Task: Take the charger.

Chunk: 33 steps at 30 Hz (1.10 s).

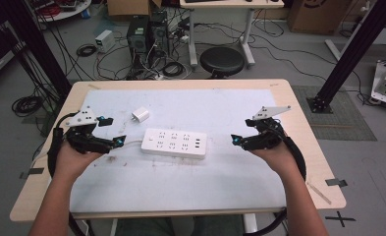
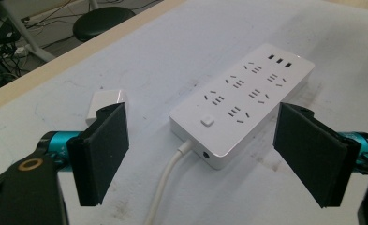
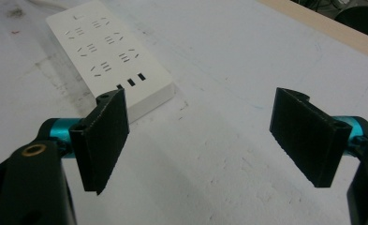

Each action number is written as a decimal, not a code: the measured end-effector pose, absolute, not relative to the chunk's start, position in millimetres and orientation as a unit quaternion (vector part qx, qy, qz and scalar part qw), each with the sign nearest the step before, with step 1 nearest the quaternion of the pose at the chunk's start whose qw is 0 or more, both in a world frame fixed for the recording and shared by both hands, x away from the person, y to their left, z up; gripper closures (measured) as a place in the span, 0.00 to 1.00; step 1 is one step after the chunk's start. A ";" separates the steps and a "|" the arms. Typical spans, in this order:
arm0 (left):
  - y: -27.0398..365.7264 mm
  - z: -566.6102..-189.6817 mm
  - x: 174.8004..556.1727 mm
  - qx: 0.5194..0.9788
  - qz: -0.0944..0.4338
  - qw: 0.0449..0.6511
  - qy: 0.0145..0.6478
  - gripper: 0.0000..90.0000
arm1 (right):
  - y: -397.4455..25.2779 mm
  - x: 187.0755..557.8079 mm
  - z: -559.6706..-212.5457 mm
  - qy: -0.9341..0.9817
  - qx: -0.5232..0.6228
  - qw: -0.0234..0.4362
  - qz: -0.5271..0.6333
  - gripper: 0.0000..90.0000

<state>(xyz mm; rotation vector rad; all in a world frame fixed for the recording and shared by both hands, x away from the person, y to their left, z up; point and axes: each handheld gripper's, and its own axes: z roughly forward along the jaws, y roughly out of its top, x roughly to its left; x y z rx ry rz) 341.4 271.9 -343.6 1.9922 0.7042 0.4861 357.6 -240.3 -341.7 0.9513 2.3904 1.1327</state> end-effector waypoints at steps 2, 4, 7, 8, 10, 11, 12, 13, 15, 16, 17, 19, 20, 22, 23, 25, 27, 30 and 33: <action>271.1 -343.5 340.9 0.812 0.202 0.467 0.286 0.20 | -241.5 357.3 -341.7 0.838 0.335 0.164 0.398 0.22; 270.6 -344.4 341.9 0.808 0.204 0.470 0.291 0.20 | -242.9 357.4 -342.3 0.836 0.338 0.161 0.401 0.23; 269.3 -346.5 347.1 0.809 0.210 0.462 0.298 0.20 | -245.7 357.8 -344.6 0.836 0.336 0.160 0.403 0.23; 269.3 -346.5 347.1 0.809 0.210 0.462 0.298 0.20 | -245.7 357.8 -344.6 0.836 0.336 0.160 0.403 0.23; 267.9 -347.9 352.2 0.806 0.213 0.461 0.303 0.20 | -247.3 357.6 -346.4 0.836 0.338 0.160 0.401 0.23; 267.2 -348.1 355.5 0.804 0.217 0.461 0.306 0.20 | -247.9 357.4 -347.1 0.836 0.340 0.160 0.401 0.22; 265.9 -348.2 359.7 0.802 0.220 0.463 0.308 0.20 | -248.6 357.1 -348.0 0.835 0.339 0.161 0.402 0.23; 264.7 -347.6 365.2 0.803 0.219 0.461 0.307 0.20 | -249.2 355.7 -348.7 0.834 0.340 0.162 0.403 0.23; 261.2 -345.3 376.6 0.803 0.228 0.455 0.311 0.20 | -249.0 353.5 -348.2 0.833 0.341 0.163 0.404 0.22; 260.6 -344.5 381.8 0.804 0.229 0.453 0.310 0.20 | -249.0 353.5 -348.2 0.833 0.341 0.163 0.404 0.22; 256.9 -344.1 398.4 0.806 0.226 0.446 0.317 0.20 | -248.9 351.4 -347.9 0.834 0.337 0.164 0.404 0.22; 255.1 -344.8 405.6 0.806 0.226 0.448 0.315 0.20 | -248.5 350.0 -348.1 0.835 0.335 0.164 0.404 0.23; 253.6 -345.6 413.3 0.806 0.221 0.449 0.316 0.20 | -247.7 347.6 -349.4 0.836 0.334 0.165 0.403 0.22; 250.5 -349.0 428.6 0.806 0.224 0.442 0.324 0.20 | -247.4 346.4 -350.2 0.836 0.337 0.164 0.401 0.23; 249.8 -351.8 436.5 0.805 0.220 0.442 0.329 0.20 | -247.6 345.6 -351.0 0.837 0.336 0.164 0.401 0.23; 249.2 -355.4 444.3 0.805 0.220 0.439 0.334 0.20 | -247.5 344.4 -351.6 0.836 0.338 0.163 0.400 0.23; 246.7 -368.3 466.3 0.805 0.208 0.431 0.351 0.20 | -247.9 341.7 -353.2 0.835 0.337 0.164 0.402 0.23; 243.7 -382.4 483.5 0.813 0.203 0.414 0.355 0.20 | -248.2 338.8 -353.0 0.835 0.339 0.163 0.401 0.23; 240.8 -396.2 500.6 0.819 0.198 0.394 0.368 0.20 | -249.5 336.5 -352.1 0.834 0.341 0.167 0.399 0.23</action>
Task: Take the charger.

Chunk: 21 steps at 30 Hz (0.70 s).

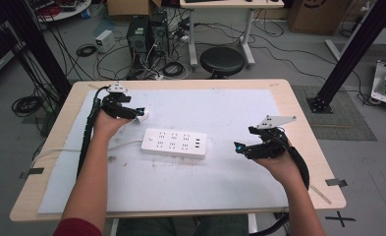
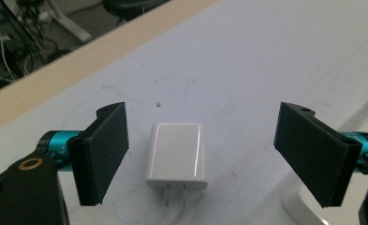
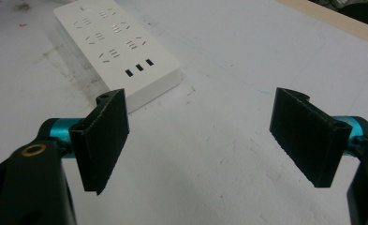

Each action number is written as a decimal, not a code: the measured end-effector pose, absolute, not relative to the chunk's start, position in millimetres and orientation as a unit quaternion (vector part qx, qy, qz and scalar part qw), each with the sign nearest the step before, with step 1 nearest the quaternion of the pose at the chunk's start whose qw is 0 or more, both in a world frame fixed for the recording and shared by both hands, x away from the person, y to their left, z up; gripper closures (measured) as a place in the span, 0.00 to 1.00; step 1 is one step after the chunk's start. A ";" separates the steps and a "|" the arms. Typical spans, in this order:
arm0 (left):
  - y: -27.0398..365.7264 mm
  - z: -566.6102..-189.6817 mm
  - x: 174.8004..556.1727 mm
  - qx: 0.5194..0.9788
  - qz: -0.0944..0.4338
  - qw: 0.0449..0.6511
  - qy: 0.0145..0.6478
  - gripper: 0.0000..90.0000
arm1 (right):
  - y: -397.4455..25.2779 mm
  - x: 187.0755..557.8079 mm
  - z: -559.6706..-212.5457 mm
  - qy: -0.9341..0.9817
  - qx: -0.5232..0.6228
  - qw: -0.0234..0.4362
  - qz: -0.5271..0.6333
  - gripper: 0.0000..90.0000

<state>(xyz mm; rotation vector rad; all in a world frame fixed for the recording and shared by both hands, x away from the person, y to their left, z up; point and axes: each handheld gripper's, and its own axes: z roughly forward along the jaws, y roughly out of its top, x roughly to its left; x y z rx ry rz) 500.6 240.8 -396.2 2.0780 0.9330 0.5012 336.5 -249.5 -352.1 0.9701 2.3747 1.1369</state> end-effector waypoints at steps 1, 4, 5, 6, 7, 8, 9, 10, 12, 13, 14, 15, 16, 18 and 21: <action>241.0 -400.4 504.8 0.818 0.196 0.393 0.372 0.20 | -250.9 335.2 -352.0 0.833 0.344 0.169 0.398 0.22; 243.7 -418.3 516.1 0.821 0.182 0.382 0.384 0.20 | -252.7 332.9 -352.1 0.832 0.347 0.169 0.397 0.22; 243.7 -418.3 516.1 0.821 0.182 0.382 0.384 0.20 | -252.7 332.9 -352.1 0.832 0.347 0.169 0.397 0.22; 243.7 -422.1 517.6 0.824 0.177 0.377 0.385 0.20 | -253.1 332.2 -352.9 0.832 0.350 0.169 0.396 0.23; 243.2 -425.6 518.7 0.826 0.175 0.372 0.385 0.20 | -253.1 332.6 -353.6 0.833 0.349 0.169 0.395 0.23; 242.5 -428.8 519.7 0.829 0.171 0.368 0.384 0.20 | -252.9 333.1 -354.2 0.833 0.349 0.169 0.394 0.23; 240.5 -433.1 520.7 0.834 0.168 0.360 0.383 0.20 | -252.2 333.8 -355.1 0.833 0.350 0.168 0.395 0.23; 240.5 -433.1 520.7 0.834 0.168 0.360 0.383 0.20 | -251.3 334.2 -355.6 0.833 0.351 0.166 0.394 0.23; 239.0 -435.9 521.5 0.837 0.164 0.358 0.381 0.20 | -248.8 335.4 -356.2 0.834 0.351 0.165 0.393 0.23; 238.6 -436.5 521.6 0.838 0.165 0.355 0.380 0.20 | -248.8 335.4 -356.2 0.834 0.351 0.165 0.393 0.23; 238.3 -437.4 521.9 0.839 0.165 0.354 0.379 0.21 | -246.0 336.3 -356.3 0.835 0.349 0.165 0.393 0.23; 237.8 -438.3 522.2 0.838 0.164 0.355 0.381 0.22 | -244.6 336.6 -356.1 0.836 0.347 0.165 0.392 0.23; 237.7 -438.7 522.1 0.839 0.165 0.353 0.380 0.22 | -244.6 336.6 -356.1 0.836 0.347 0.165 0.392 0.23; 238.3 -439.1 522.3 0.841 0.163 0.351 0.378 0.24 | -242.1 337.4 -355.5 0.838 0.343 0.166 0.391 0.23; 238.9 -439.3 522.0 0.841 0.160 0.354 0.375 0.28 | -241.2 338.0 -354.9 0.838 0.344 0.165 0.391 0.23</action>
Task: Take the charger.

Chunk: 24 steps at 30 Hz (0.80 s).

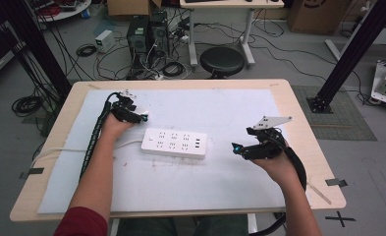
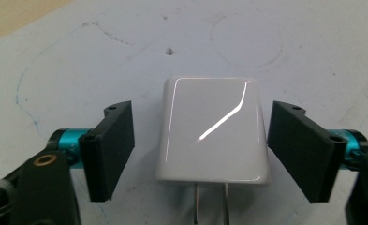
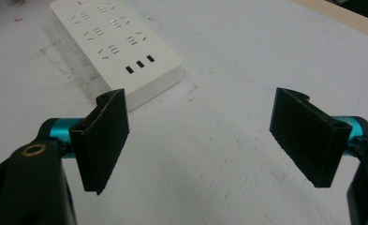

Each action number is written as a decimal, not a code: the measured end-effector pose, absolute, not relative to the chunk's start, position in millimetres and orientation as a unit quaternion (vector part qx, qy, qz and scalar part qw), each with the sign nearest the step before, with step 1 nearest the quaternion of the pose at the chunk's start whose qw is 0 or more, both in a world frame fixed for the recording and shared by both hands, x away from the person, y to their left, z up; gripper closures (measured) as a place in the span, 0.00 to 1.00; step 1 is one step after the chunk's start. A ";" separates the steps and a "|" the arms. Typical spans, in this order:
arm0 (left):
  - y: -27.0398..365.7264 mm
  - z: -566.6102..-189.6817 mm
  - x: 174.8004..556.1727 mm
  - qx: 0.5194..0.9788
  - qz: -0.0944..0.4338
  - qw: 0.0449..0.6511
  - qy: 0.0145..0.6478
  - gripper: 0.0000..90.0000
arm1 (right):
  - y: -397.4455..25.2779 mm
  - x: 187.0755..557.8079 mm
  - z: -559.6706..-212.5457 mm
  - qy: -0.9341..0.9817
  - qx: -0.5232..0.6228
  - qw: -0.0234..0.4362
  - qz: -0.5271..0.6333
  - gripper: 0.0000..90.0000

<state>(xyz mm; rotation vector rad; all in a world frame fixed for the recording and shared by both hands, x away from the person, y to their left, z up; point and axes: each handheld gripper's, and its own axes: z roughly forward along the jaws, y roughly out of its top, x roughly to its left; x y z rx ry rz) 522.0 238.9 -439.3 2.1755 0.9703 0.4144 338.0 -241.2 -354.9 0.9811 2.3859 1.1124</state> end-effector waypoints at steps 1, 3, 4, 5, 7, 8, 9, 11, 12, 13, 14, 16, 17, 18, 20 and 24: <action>238.7 -439.3 522.2 0.843 0.163 0.352 0.373 0.28 | -241.2 338.0 -354.9 0.838 0.344 0.165 0.391 0.23; 238.7 -439.8 522.3 0.843 0.164 0.351 0.373 0.31 | -240.5 338.1 -354.3 0.837 0.345 0.166 0.391 0.23; 239.0 -440.5 522.6 0.844 0.165 0.347 0.373 0.31 | -240.4 338.3 -354.4 0.837 0.343 0.167 0.392 0.23; 238.8 -441.4 522.9 0.845 0.163 0.347 0.373 0.31 | -240.4 337.9 -354.2 0.837 0.344 0.167 0.391 0.23; 237.9 -442.9 522.9 0.846 0.163 0.344 0.375 0.32 | -240.4 337.8 -354.2 0.837 0.344 0.166 0.391 0.23; 237.4 -444.1 523.0 0.846 0.161 0.343 0.375 0.32 | -240.4 337.4 -354.3 0.836 0.347 0.166 0.391 0.23; 238.1 -444.1 523.2 0.846 0.159 0.344 0.375 0.33 | -240.8 337.8 -354.6 0.837 0.346 0.166 0.391 0.23; 238.1 -443.2 522.8 0.849 0.156 0.345 0.369 0.35 | -241.2 337.9 -355.4 0.835 0.348 0.166 0.392 0.23; 237.6 -442.6 522.1 0.852 0.155 0.347 0.361 0.40 | -241.7 338.2 -355.8 0.836 0.347 0.167 0.391 0.23; 236.3 -441.9 521.3 0.853 0.156 0.346 0.360 0.47 | -241.6 338.1 -356.2 0.835 0.350 0.166 0.390 0.23; 235.5 -441.3 520.9 0.854 0.158 0.342 0.358 0.47 | -241.6 338.1 -356.2 0.835 0.350 0.166 0.390 0.23; 234.8 -440.8 520.5 0.855 0.159 0.340 0.358 0.47 | -241.4 338.5 -356.1 0.835 0.349 0.166 0.392 0.23; 234.6 -440.3 520.3 0.855 0.159 0.339 0.359 0.47 | -241.4 338.5 -356.1 0.835 0.349 0.166 0.392 0.23; 234.2 -439.1 519.4 0.857 0.159 0.337 0.356 0.47 | -240.8 338.2 -355.8 0.834 0.351 0.165 0.394 0.23; 233.3 -434.2 516.3 0.859 0.161 0.337 0.350 0.47 | -240.9 338.2 -354.9 0.836 0.344 0.166 0.394 0.23; 236.3 -413.3 504.2 0.858 0.165 0.349 0.340 0.47 | -241.7 336.6 -351.9 0.834 0.344 0.167 0.397 0.23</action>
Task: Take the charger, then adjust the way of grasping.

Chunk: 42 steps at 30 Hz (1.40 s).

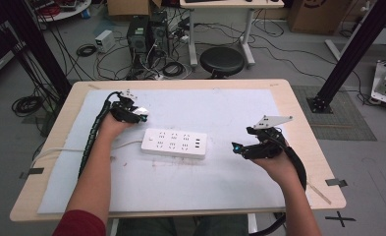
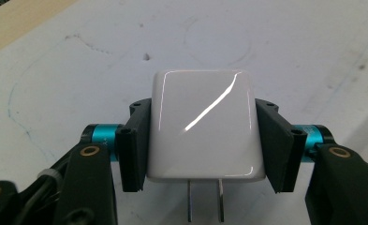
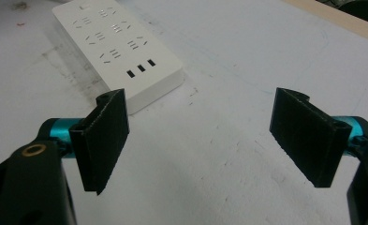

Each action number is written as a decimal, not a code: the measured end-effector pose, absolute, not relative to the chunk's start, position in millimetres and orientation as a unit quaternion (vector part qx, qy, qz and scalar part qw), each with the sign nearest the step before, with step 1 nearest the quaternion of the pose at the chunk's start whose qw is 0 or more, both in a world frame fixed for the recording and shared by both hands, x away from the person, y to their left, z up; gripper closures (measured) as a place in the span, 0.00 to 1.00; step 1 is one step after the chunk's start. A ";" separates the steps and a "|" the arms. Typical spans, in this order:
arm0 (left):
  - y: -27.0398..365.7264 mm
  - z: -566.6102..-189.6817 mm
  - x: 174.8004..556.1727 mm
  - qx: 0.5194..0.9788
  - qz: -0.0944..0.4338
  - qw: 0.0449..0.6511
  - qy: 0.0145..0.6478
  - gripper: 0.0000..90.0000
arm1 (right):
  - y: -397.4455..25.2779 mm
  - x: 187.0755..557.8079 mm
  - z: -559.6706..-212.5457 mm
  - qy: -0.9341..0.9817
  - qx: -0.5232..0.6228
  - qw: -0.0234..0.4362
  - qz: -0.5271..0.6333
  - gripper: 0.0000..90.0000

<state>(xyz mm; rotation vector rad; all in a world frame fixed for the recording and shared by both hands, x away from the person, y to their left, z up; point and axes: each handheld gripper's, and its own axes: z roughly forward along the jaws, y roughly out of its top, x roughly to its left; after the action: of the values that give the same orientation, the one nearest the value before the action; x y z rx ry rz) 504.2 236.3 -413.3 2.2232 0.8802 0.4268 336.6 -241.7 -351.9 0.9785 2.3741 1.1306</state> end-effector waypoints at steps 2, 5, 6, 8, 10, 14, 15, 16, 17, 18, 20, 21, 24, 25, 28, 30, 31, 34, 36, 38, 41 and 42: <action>237.1 -407.5 500.2 0.857 0.166 0.351 0.338 0.47 | -242.1 336.1 -351.3 0.834 0.344 0.166 0.398 0.23; 239.6 -387.1 483.5 0.857 0.179 0.357 0.326 0.47 | -244.8 334.1 -349.5 0.834 0.341 0.162 0.402 0.23; 240.7 -380.4 476.9 0.855 0.179 0.365 0.323 0.47 | -245.4 333.2 -348.5 0.834 0.341 0.162 0.402 0.23; 242.2 -367.6 462.3 0.853 0.188 0.371 0.317 0.47 | -246.8 331.4 -345.9 0.833 0.341 0.162 0.405 0.23; 242.7 -356.6 446.8 0.853 0.192 0.373 0.311 0.47 | -247.4 330.9 -344.5 0.833 0.338 0.162 0.406 0.23; 242.4 -344.6 415.2 0.855 0.181 0.388 0.293 0.47 | -248.0 329.6 -339.8 0.833 0.335 0.164 0.408 0.23; 242.6 -342.9 407.2 0.856 0.182 0.388 0.289 0.47 | -247.9 329.8 -339.3 0.834 0.331 0.165 0.410 0.23; 243.2 -341.4 399.5 0.855 0.184 0.392 0.285 0.47 | -247.5 329.8 -339.2 0.834 0.333 0.163 0.409 0.23; 244.6 -339.6 392.3 0.855 0.181 0.397 0.279 0.47 | -246.7 331.1 -340.2 0.834 0.332 0.162 0.409 0.23; 245.5 -338.1 385.3 0.854 0.180 0.403 0.274 0.47 | -246.7 331.1 -340.2 0.834 0.332 0.162 0.409 0.23; 247.1 -334.7 372.7 0.854 0.181 0.411 0.264 0.47 | -245.0 331.4 -341.5 0.835 0.333 0.158 0.407 0.23; 248.0 -332.9 367.4 0.854 0.181 0.415 0.257 0.47 | -244.3 331.4 -341.9 0.837 0.333 0.158 0.405 0.23; 249.9 -329.5 355.5 0.852 0.171 0.433 0.240 0.47 | -242.1 331.2 -343.3 0.836 0.332 0.158 0.407 0.23; 249.6 -329.2 352.8 0.851 0.169 0.438 0.234 0.47 | -241.3 331.0 -343.5 0.836 0.333 0.155 0.407 0.23; 247.4 -328.3 347.3 0.854 0.170 0.440 0.221 0.47 | -240.1 333.6 -344.1 0.836 0.334 0.155 0.407 0.23; 245.8 -328.3 345.1 0.856 0.174 0.437 0.212 0.47 | -240.1 334.4 -344.0 0.837 0.333 0.154 0.407 0.23; 244.6 -328.7 344.6 0.857 0.172 0.438 0.211 0.47 | -240.2 335.1 -343.7 0.837 0.333 0.155 0.406 0.23; 239.3 -329.7 343.1 0.858 0.172 0.439 0.204 0.47 | -240.5 336.5 -343.4 0.838 0.331 0.154 0.405 0.23; 234.8 -330.7 343.5 0.859 0.169 0.441 0.197 0.47 | -239.8 336.7 -343.6 0.839 0.328 0.149 0.409 0.23; 228.7 -332.6 343.1 0.861 0.167 0.441 0.188 0.47 | -238.3 335.7 -344.1 0.840 0.327 0.148 0.407 0.23; 220.3 -336.3 342.4 0.866 0.163 0.441 0.168 0.47 | -235.4 334.1 -345.0 0.839 0.323 0.144 0.412 0.23; 217.3 -337.9 341.8 0.867 0.162 0.443 0.164 0.47 | -233.2 332.4 -345.2 0.840 0.323 0.141 0.412 0.23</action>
<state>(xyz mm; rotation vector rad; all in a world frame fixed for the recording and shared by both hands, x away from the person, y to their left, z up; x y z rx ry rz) 341.8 217.3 -337.9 2.1497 0.4072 0.4018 332.4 -233.2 -345.2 0.9337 2.4263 1.1910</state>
